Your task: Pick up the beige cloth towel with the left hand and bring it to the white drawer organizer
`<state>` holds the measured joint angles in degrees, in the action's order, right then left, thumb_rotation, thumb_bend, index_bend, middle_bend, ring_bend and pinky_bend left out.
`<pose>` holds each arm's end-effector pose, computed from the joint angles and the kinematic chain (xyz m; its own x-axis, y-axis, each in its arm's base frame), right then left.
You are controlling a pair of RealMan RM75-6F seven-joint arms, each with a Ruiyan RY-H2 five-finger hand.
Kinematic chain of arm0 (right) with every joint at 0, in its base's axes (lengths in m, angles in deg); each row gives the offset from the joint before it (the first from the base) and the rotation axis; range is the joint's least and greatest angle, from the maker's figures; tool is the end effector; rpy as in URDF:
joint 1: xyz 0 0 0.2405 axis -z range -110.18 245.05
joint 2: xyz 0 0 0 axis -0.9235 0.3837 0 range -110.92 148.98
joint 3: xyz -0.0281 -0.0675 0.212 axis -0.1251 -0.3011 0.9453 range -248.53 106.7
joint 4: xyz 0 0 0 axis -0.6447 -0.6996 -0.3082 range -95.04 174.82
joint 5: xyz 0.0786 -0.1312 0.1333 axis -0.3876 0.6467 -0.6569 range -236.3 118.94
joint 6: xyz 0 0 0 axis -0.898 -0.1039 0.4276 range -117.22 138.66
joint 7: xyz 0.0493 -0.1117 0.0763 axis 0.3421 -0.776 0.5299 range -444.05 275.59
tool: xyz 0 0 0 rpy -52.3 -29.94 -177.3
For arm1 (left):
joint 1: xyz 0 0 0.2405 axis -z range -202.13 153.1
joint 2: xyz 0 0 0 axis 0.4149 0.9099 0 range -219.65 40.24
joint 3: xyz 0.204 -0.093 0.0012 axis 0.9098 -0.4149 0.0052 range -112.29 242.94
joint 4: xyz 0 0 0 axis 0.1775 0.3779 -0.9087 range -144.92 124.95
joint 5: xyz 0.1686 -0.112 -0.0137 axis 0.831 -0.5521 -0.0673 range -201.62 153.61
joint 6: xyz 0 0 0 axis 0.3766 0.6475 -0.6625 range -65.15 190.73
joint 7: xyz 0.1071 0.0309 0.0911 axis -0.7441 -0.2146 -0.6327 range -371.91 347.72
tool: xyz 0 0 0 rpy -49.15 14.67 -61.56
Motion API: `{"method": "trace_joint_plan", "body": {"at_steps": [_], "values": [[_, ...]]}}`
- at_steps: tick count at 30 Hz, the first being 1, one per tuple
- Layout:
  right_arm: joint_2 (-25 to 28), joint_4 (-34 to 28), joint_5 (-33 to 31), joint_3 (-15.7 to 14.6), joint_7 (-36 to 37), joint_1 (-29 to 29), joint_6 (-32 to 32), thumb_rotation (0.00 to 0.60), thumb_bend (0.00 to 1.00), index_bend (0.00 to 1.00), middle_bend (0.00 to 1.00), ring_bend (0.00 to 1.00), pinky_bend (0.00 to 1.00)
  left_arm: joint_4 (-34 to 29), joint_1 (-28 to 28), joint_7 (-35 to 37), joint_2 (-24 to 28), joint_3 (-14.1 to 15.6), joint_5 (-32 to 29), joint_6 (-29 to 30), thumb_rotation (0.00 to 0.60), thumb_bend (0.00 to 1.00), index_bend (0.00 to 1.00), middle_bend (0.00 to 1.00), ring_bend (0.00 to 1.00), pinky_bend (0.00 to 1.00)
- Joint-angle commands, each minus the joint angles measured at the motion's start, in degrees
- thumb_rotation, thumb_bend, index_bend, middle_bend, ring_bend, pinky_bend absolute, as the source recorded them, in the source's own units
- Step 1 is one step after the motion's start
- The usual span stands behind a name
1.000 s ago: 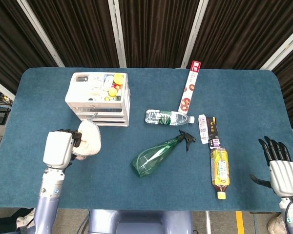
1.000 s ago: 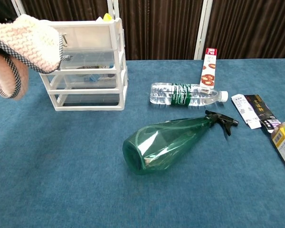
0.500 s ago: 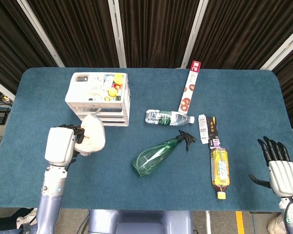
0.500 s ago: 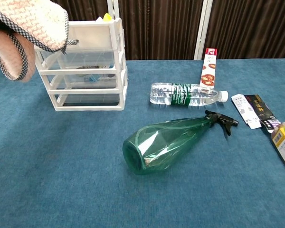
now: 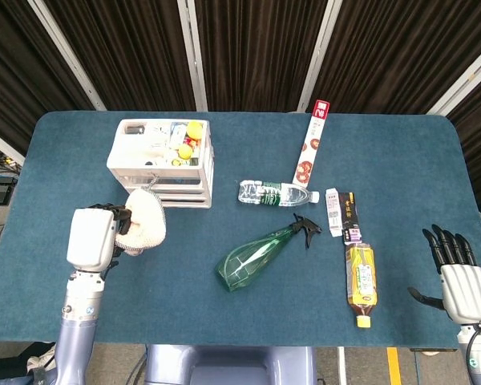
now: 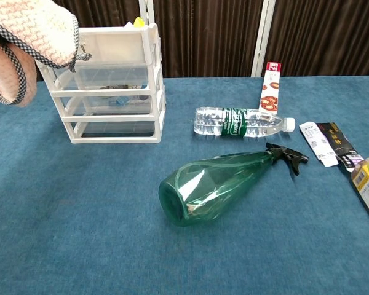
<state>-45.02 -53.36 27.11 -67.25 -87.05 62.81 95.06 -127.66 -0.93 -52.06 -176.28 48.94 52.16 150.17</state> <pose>-0.2773 -0.1794 0.1511 0.4258 -0.0038 0.9048 -0.9048 -0.0052 0.4258 -0.0761 0.2415 0.0962 0.1900 -0.1832 0.9645 0.9563 -0.1877 -0.2240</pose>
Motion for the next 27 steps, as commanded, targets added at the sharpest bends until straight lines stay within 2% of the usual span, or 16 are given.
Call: {"method": "trace_joint_plan", "body": {"at_steps": [1,8,27], "values": [[0.0,0.0,0.0,0.0,0.0,0.0,0.0,0.6,0.0,0.01,0.0,0.0,0.0,0.1,-0.1,0.2,0.0,0.2,0.1,0.3,0.6,0.67,0.94,0.81,0.76,0.76],[0.0,0.1,0.1,0.0,0.0,0.0,0.0,0.6,0.0,0.01,0.0,0.0,0.0,0.2,-1.0,1.8,0.4,0.9,0.6,1.4,0.6,0.67,0.94,0.81,0.76,0.76],[0.0,0.0,0.1,0.0,-0.2,0.0,0.0,0.6,0.0,0.01,0.0,0.0,0.0,2.0,-1.7,5.3,0.7,0.4,-0.5,2.3,0.6,0.67,0.94,0.81,0.76,0.76]]}}
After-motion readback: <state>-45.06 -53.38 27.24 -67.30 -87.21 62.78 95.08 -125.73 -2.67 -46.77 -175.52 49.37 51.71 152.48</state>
